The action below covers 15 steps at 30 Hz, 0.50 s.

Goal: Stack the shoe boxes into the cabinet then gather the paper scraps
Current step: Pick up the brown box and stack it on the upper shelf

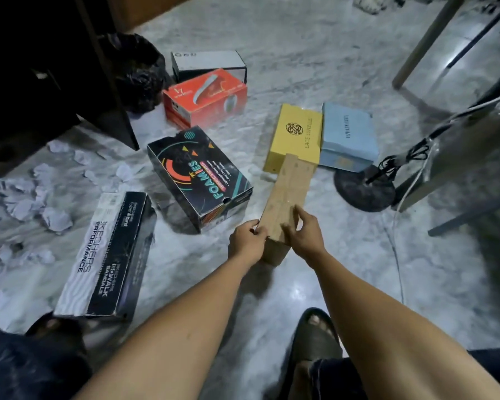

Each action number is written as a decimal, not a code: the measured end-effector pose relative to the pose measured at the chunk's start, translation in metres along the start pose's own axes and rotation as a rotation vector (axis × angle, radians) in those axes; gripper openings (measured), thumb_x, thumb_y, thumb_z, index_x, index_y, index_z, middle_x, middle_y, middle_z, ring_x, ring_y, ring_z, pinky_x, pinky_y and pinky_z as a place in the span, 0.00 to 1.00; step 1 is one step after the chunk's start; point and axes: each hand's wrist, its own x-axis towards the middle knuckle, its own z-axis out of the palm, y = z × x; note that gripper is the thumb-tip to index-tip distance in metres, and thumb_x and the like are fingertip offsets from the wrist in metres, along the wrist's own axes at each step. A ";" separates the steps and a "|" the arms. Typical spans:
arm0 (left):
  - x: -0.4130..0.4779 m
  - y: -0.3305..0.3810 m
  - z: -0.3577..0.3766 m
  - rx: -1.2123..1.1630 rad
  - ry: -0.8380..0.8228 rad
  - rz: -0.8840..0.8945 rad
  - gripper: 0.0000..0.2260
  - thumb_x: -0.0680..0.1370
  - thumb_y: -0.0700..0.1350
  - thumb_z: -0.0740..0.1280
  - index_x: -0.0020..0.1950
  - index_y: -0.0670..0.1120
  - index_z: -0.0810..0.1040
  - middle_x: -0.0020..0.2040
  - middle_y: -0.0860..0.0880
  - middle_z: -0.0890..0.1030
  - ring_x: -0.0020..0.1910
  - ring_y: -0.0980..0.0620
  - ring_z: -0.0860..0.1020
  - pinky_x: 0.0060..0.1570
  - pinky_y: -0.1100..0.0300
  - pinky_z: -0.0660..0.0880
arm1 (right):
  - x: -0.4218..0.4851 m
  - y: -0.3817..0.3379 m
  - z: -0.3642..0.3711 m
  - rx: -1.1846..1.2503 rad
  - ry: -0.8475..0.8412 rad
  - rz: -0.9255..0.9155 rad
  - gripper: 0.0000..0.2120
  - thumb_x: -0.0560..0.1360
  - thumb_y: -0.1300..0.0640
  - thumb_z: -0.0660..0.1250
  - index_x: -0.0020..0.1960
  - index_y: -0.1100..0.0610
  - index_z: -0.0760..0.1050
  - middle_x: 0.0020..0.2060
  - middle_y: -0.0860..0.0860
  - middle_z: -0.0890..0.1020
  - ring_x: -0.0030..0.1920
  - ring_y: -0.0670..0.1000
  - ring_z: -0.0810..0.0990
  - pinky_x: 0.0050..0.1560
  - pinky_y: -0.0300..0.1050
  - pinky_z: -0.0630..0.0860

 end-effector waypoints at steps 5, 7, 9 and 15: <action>-0.002 0.007 0.012 -0.121 0.010 -0.097 0.11 0.79 0.49 0.65 0.62 0.57 0.78 0.54 0.46 0.82 0.45 0.40 0.83 0.30 0.51 0.82 | -0.004 0.004 -0.004 -0.075 -0.111 -0.087 0.33 0.82 0.57 0.60 0.80 0.42 0.47 0.58 0.53 0.65 0.49 0.52 0.71 0.52 0.39 0.68; -0.001 0.006 0.013 -0.152 0.013 -0.085 0.12 0.80 0.46 0.67 0.63 0.52 0.80 0.54 0.46 0.83 0.45 0.41 0.82 0.35 0.48 0.83 | -0.004 0.004 -0.006 -0.132 -0.164 -0.127 0.33 0.83 0.57 0.58 0.79 0.39 0.45 0.56 0.52 0.63 0.45 0.52 0.70 0.53 0.40 0.71; 0.002 0.006 0.012 -0.138 0.027 -0.042 0.08 0.79 0.43 0.67 0.56 0.49 0.83 0.50 0.46 0.84 0.41 0.44 0.81 0.42 0.45 0.83 | -0.003 0.006 -0.009 -0.145 -0.187 -0.135 0.32 0.83 0.57 0.58 0.80 0.40 0.47 0.57 0.52 0.61 0.46 0.53 0.71 0.57 0.42 0.72; 0.002 -0.002 -0.009 -0.067 0.025 0.037 0.11 0.77 0.41 0.70 0.59 0.45 0.83 0.51 0.47 0.85 0.46 0.45 0.84 0.47 0.46 0.83 | -0.009 0.002 -0.004 -0.123 -0.212 -0.141 0.35 0.82 0.53 0.62 0.80 0.39 0.45 0.57 0.53 0.62 0.50 0.55 0.73 0.56 0.43 0.73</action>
